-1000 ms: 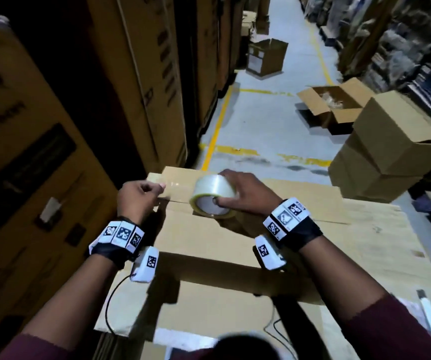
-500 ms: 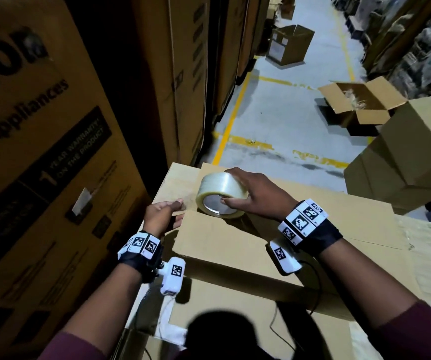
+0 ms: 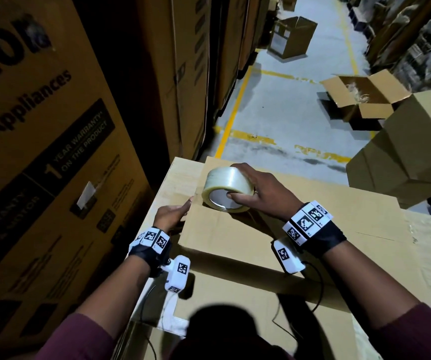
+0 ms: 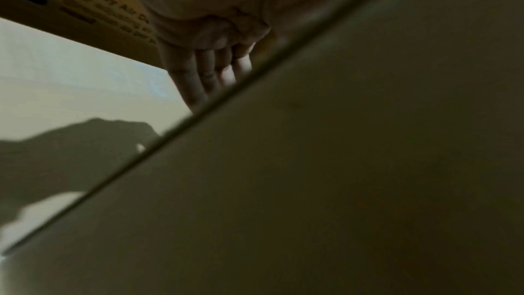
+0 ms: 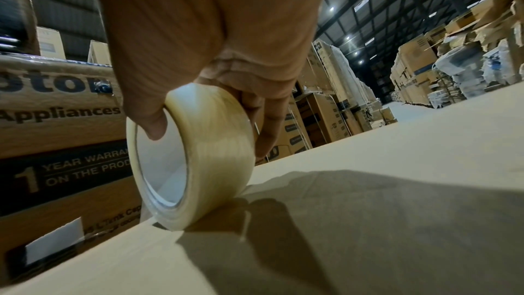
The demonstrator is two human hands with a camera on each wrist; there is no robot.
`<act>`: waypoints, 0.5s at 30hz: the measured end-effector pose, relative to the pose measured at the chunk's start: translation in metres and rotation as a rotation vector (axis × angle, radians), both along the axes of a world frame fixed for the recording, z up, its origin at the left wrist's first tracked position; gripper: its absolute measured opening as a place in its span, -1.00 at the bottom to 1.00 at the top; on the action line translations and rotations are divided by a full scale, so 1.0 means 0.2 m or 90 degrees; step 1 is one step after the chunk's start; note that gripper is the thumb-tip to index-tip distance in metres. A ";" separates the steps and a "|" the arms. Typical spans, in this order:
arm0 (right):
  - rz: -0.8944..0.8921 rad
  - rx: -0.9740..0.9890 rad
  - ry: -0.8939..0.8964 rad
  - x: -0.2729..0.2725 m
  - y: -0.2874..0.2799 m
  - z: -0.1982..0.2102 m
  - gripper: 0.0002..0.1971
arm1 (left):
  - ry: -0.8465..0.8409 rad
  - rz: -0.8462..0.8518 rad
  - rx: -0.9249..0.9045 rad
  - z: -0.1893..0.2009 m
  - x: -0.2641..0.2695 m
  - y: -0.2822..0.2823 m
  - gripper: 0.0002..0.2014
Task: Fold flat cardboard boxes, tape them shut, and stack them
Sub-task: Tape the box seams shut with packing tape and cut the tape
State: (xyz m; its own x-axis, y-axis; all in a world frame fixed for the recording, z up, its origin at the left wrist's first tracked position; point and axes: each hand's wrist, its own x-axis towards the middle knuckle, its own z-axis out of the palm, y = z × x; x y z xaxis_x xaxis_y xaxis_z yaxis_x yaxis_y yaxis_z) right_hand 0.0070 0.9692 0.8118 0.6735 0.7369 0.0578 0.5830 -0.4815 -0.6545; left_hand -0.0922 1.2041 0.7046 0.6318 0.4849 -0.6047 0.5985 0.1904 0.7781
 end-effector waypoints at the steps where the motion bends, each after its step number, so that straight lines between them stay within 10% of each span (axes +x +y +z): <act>1: -0.002 -0.001 0.000 0.00 0.00 0.00 -0.44 | 0.022 -0.031 0.032 -0.02 -0.01 0.00 -0.56; 6: 0.000 0.001 0.010 -0.01 -0.01 -0.02 -0.42 | -0.212 -0.094 0.280 -0.02 -0.06 0.00 -0.77; 9: 0.001 -0.012 0.005 0.00 -0.01 -0.03 -0.37 | -0.349 -0.383 0.470 0.11 -0.11 -0.02 -0.48; 11: 0.010 -0.011 0.001 0.01 0.00 -0.04 -0.35 | -0.280 -0.591 0.597 0.17 -0.14 -0.06 -0.26; 15: 0.033 -0.022 -0.003 0.05 0.02 -0.03 -0.39 | -0.097 -0.678 0.804 0.21 -0.14 -0.09 -0.02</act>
